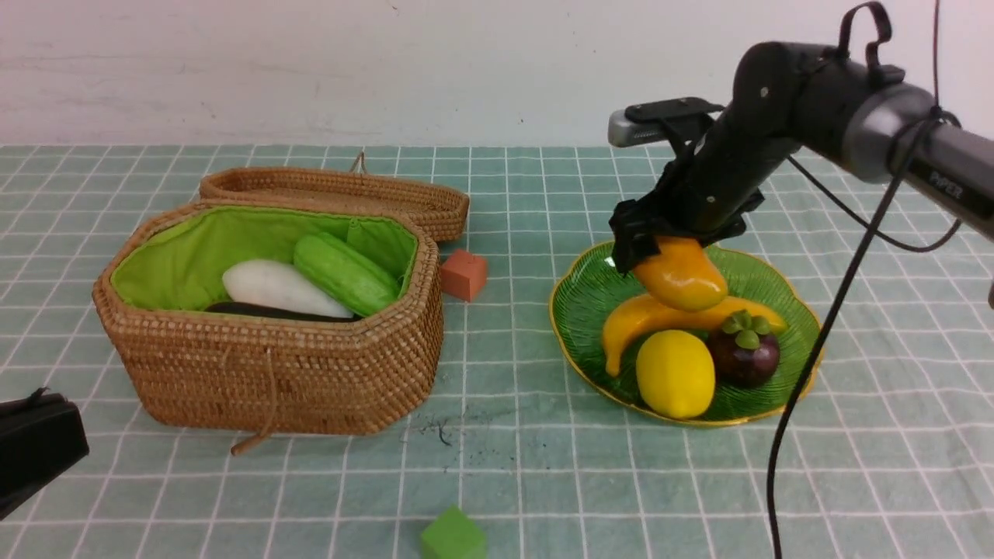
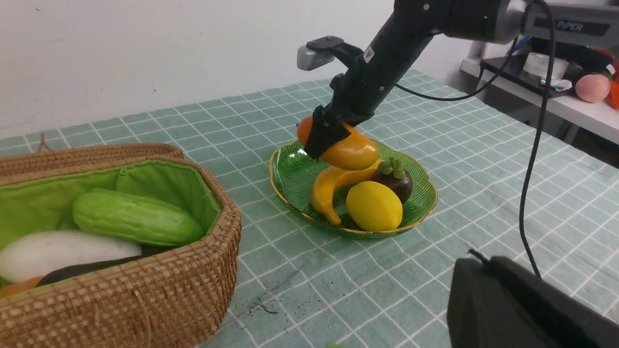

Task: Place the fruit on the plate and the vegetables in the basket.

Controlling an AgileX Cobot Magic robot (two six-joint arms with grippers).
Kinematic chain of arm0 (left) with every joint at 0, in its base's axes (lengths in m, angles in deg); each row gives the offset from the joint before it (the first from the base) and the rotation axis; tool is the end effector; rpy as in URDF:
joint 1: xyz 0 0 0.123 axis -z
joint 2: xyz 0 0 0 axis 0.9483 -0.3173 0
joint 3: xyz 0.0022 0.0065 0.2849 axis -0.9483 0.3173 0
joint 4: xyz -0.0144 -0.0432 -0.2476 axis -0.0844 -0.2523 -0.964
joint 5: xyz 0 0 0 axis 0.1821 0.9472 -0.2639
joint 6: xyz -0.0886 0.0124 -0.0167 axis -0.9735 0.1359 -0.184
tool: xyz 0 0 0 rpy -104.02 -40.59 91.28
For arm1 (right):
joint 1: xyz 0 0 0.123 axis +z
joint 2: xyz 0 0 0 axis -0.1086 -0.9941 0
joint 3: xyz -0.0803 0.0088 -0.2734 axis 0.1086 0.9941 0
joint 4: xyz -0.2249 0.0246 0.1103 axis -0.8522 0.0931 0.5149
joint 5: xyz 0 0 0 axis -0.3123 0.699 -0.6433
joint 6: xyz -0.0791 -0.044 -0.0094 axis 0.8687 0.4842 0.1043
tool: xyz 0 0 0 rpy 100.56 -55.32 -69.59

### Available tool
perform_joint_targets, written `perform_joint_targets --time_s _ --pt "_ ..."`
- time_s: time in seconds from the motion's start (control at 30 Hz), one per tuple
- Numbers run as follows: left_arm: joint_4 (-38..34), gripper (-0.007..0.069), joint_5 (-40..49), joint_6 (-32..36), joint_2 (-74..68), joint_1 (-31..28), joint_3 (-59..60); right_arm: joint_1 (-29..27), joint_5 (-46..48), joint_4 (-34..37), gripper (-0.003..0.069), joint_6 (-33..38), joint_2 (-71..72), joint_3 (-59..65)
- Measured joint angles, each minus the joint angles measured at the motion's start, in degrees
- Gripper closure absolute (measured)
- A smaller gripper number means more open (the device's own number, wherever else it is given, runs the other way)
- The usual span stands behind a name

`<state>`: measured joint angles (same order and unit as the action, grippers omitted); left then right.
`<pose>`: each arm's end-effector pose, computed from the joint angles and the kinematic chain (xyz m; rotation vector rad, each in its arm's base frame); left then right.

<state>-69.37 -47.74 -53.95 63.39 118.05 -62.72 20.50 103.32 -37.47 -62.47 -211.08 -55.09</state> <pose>0.0519 -0.0400 0.3534 0.4762 1.6822 -0.6256 0.4880 0.1387 0.2291 -0.4992 2.5669 0.2586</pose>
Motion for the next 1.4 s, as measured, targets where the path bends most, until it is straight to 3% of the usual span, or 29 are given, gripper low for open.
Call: perform_joint_targets --time_s 0.2,0.37,0.47,0.57,0.6,0.63,0.77,0.83,1.1,1.17,1.4 --pt "-0.02 0.0637 0.56 0.0 0.0 0.0 0.0 0.02 0.58 -1.97 -0.0004 -0.16 0.01 -1.44" --pt "-0.07 0.0637 0.43 0.0 0.0 0.0 0.0 0.02 9.65 -3.13 0.0085 -0.16 3.38 -4.37" --pt "-0.07 0.0637 -0.21 0.0 0.0 0.0 0.0 0.02 14.11 -3.53 0.016 -0.16 7.65 -5.22" --pt "0.53 0.0637 -1.07 0.0 0.0 0.0 0.0 0.02 17.46 -4.22 0.031 -0.3 13.17 -5.37" --pt "0.53 0.0637 -1.07 0.0 0.0 0.0 0.0 0.02 17.55 -4.21 0.032 -0.38 13.92 -5.37" --pt "0.32 0.0637 -1.35 -0.32 0.0 0.0 0.0 0.02 17.91 -4.21 0.0402 -0.97 16.75 -4.77" --pt "-0.77 0.0637 -1.36 -1.62 0.0 0.0 0.0 0.02 18.34 -4.21 0.0573 -3.07 26.12 0.69" --pt "-0.9 0.0637 -1.43 -1.7 0.45 0.0 0.44 0.02 18.45 -4.26 0.0615 -4.07 30.99 4.43" --pt "-0.95 0.0637 -3.73 -1.7 11.66 0.0 9.03 0.02 18.49 -4.33 0.065 -7.93 52.4 28.48" --pt "-0.95 0.0637 -6.09 -1.7 16.07 0.0 13.06 0.02 18.49 -4.33 0.0647 -11.42 61.09 39.42" --pt "-0.39 0.0637 -10.12 -1.65 20.06 0.0 19.12 0.02 18.46 -4.33 0.0642 -18.54 81.24 59.32"
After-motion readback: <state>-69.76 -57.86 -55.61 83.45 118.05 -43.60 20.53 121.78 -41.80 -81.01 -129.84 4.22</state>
